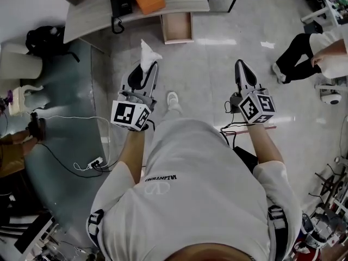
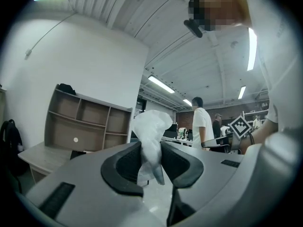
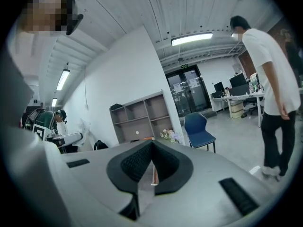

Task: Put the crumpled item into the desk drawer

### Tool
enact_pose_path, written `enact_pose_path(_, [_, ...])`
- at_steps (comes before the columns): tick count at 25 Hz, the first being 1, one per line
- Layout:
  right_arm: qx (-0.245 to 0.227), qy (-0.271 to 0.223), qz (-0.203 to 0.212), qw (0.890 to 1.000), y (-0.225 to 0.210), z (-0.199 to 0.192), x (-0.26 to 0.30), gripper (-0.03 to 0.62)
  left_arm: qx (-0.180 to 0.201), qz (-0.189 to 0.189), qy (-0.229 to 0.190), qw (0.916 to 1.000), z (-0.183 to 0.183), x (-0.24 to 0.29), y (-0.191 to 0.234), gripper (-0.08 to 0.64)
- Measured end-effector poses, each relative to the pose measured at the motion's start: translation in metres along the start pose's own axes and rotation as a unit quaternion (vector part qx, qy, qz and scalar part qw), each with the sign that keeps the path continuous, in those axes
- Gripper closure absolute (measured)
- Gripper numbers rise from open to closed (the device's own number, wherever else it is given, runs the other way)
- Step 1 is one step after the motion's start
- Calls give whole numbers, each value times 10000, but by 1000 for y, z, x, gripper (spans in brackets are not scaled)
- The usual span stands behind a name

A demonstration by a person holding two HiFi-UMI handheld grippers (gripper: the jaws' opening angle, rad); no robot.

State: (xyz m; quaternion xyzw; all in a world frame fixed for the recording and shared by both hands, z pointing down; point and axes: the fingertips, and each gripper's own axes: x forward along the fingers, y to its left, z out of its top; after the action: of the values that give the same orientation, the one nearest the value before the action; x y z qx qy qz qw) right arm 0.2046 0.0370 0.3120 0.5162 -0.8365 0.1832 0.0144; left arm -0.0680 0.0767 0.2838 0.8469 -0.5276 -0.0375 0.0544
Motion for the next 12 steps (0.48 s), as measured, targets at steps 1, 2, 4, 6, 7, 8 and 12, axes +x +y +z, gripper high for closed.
enact_pose_path(1, [-1, 14, -25, 10000, 1, 1, 9, 594, -14, -25, 7, 10000, 1, 6, 8, 448])
enact_pose_path(2, [-5, 30, -45, 10000, 2, 3, 17, 594, -31, -47, 15, 10000, 1, 12, 15, 448])
enact_pose_path(4, [-16, 58, -70, 10000, 6, 5, 36, 594, -63, -81, 32, 9999, 1, 23, 32, 448])
enact_pose_path(6, [-16, 81, -88, 9999, 11, 6, 54, 594, -101, -122, 62, 9999, 0, 32, 47, 448])
enact_pose_path(7, [-14, 94, -101, 9999, 14, 5, 61, 594, -118, -155, 83, 9998, -2, 36, 53, 448])
enact_pose_path(8, [-9, 106, -115, 9999, 17, 4, 68, 594, -134, -193, 104, 9997, -4, 40, 59, 448])
enact_pose_path(12, [-12, 148, -162, 9998, 26, 3, 94, 594, -183, -366, 154, 9990, -8, 54, 78, 448])
